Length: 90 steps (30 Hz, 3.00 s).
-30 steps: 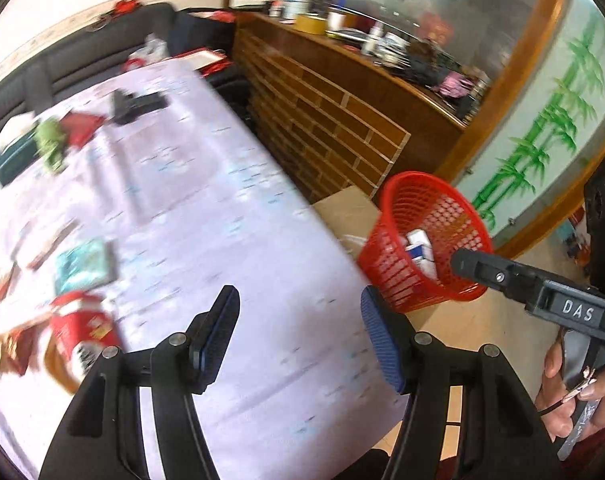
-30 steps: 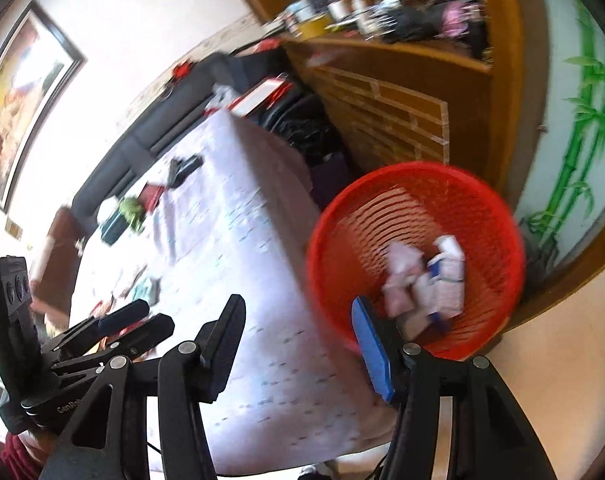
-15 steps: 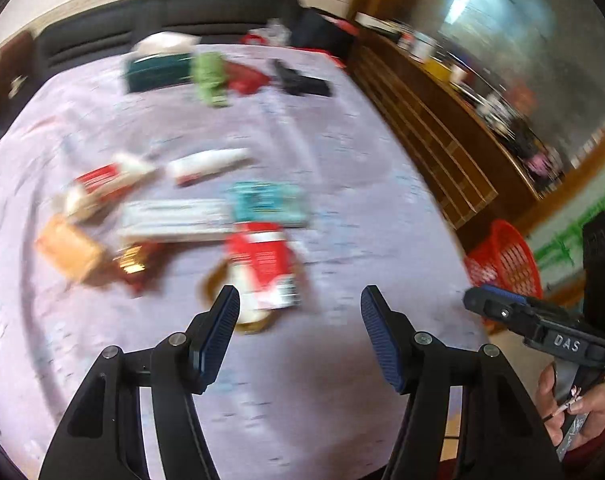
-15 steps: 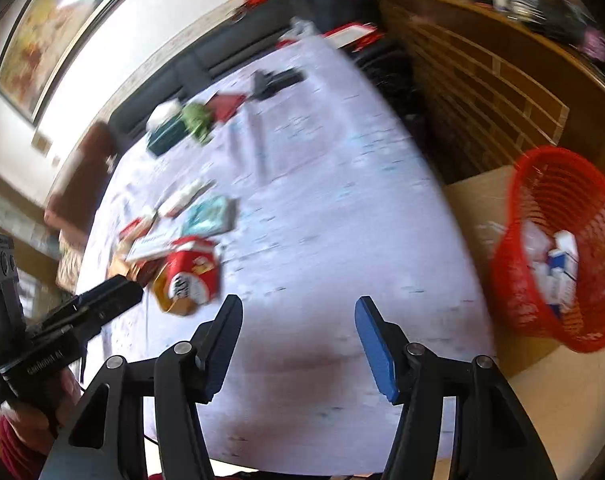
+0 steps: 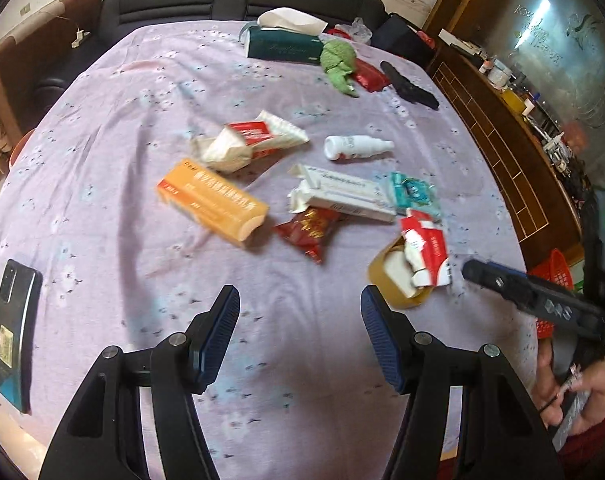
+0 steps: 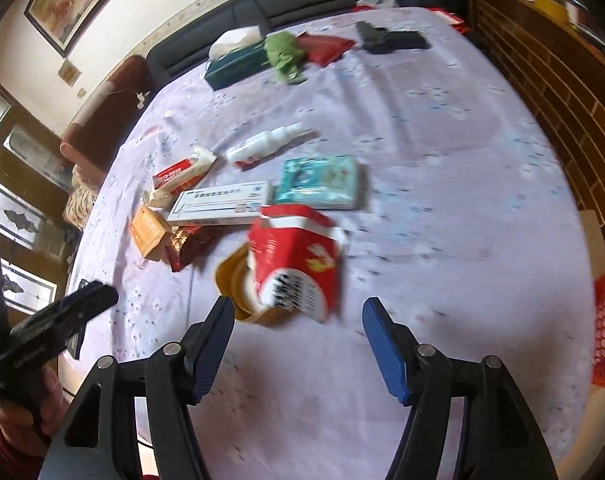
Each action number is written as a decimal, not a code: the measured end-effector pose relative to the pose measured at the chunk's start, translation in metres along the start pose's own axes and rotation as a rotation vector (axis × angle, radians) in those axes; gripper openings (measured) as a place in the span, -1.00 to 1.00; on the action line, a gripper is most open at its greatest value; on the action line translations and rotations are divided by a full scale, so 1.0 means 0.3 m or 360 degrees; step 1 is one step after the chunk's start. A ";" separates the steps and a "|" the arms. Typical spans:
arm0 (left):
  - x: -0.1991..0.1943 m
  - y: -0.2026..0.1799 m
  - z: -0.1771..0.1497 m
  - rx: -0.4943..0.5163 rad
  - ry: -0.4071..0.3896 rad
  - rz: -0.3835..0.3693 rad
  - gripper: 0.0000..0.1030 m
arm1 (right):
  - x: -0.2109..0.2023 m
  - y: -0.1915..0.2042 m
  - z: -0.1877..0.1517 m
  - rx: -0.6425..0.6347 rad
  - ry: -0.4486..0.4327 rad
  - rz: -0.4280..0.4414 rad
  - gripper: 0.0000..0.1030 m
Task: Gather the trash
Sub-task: 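Move both grippers back over the table toward the remaining items, then grasp the red-white tissue packet with the right gripper while the left grasps the yellow container, then carry the tissue packet and yellow container in both grippers over the wastebasket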
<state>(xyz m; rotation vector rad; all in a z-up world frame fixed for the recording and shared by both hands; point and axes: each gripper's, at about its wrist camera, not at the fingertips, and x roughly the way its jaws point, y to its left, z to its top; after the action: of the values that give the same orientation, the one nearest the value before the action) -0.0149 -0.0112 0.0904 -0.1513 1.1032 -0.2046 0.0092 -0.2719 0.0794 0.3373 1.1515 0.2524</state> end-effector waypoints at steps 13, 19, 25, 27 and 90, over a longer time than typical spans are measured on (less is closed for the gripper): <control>0.044 -0.074 -0.010 0.0173 0.0059 -0.0067 0.20 | 0.164 -0.008 0.011 0.0070 0.0092 -0.0129 0.07; 0.109 -0.160 0.011 0.0242 0.0107 -0.0128 0.20 | 0.068 -0.046 -0.013 0.0112 0.0002 -0.0076 -0.34; 0.230 -0.252 0.040 0.0332 0.0174 -0.0125 0.19 | -0.038 -0.120 -0.096 0.0197 -0.0045 -0.0081 -0.40; 0.279 -0.277 0.048 0.0343 0.0204 -0.0106 0.19 | -0.068 -0.143 -0.126 0.0214 -0.0052 -0.0094 -0.40; 0.067 -0.661 -0.051 0.0754 -0.0252 0.0192 -0.78 | -0.262 -0.289 -0.195 0.0143 -0.0261 -0.0156 -0.40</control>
<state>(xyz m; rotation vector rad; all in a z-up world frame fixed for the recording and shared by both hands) -0.0376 -0.2087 0.1102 0.3169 0.8776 -0.3343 -0.0733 -0.3727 0.0910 0.3726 1.0160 0.0855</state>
